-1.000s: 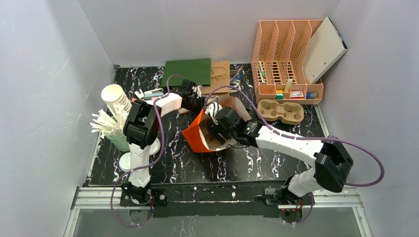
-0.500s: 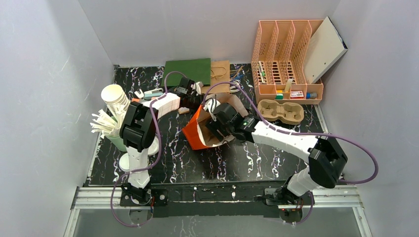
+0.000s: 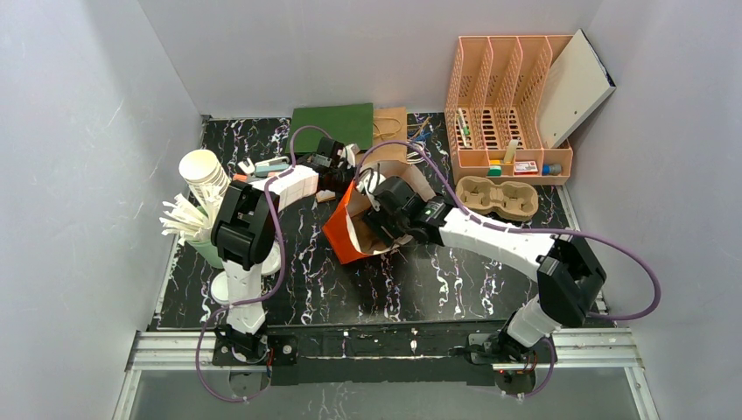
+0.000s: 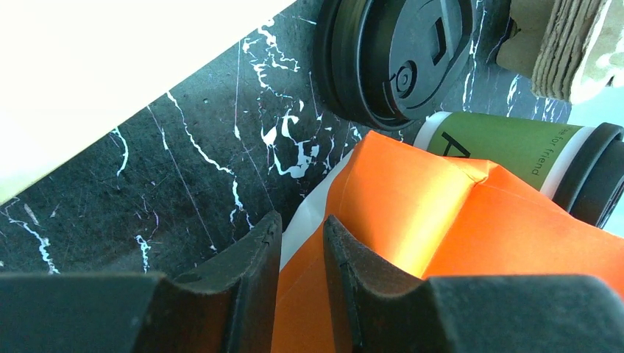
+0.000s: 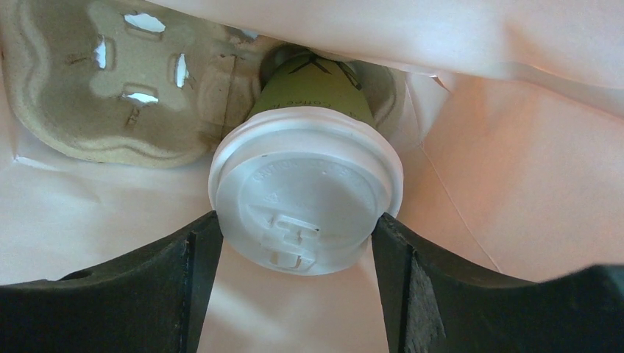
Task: Pack the takeout coffee
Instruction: Place the coffee cup on the cup tray.
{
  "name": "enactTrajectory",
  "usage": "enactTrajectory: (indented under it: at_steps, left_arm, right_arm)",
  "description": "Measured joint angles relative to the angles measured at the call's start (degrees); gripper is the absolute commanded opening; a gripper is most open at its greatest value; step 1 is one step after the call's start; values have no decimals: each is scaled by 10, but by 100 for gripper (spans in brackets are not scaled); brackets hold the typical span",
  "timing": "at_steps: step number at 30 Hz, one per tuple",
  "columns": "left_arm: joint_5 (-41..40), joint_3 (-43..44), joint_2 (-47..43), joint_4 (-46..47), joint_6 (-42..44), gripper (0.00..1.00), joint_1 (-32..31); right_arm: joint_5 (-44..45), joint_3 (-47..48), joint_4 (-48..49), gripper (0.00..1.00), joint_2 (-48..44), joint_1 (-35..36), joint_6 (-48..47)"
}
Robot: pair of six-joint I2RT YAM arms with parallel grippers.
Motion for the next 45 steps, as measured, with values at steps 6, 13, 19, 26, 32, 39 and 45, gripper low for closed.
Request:
enactTrajectory:
  at_steps: [6, 13, 19, 26, 32, 39, 45]
  left_arm:
    - [-19, 0, -2, -6, 2, 34, 0]
    - [-63, 6, -14, -34, -1, 37, 2]
    - [-56, 4, -21, -31, -5, 36, 5]
    - [-17, -7, -21, -21, -7, 35, 3]
    - [5, -19, -21, -18, -6, 35, -7]
    - [14, -38, -21, -11, -5, 35, -21]
    - [14, -44, -21, -3, -2, 35, -21]
  right_arm:
    - [-5, 28, -24, 50, 18, -3, 1]
    - [-9, 101, -83, 49, 64, -9, 15]
    - [-13, 168, -154, 49, 102, -13, 38]
    - [-18, 240, -254, 49, 141, -15, 69]
    - [-38, 294, -330, 49, 168, -22, 80]
    - [-64, 317, -379, 48, 181, -31, 88]
    - [-65, 291, -360, 48, 167, -32, 89]
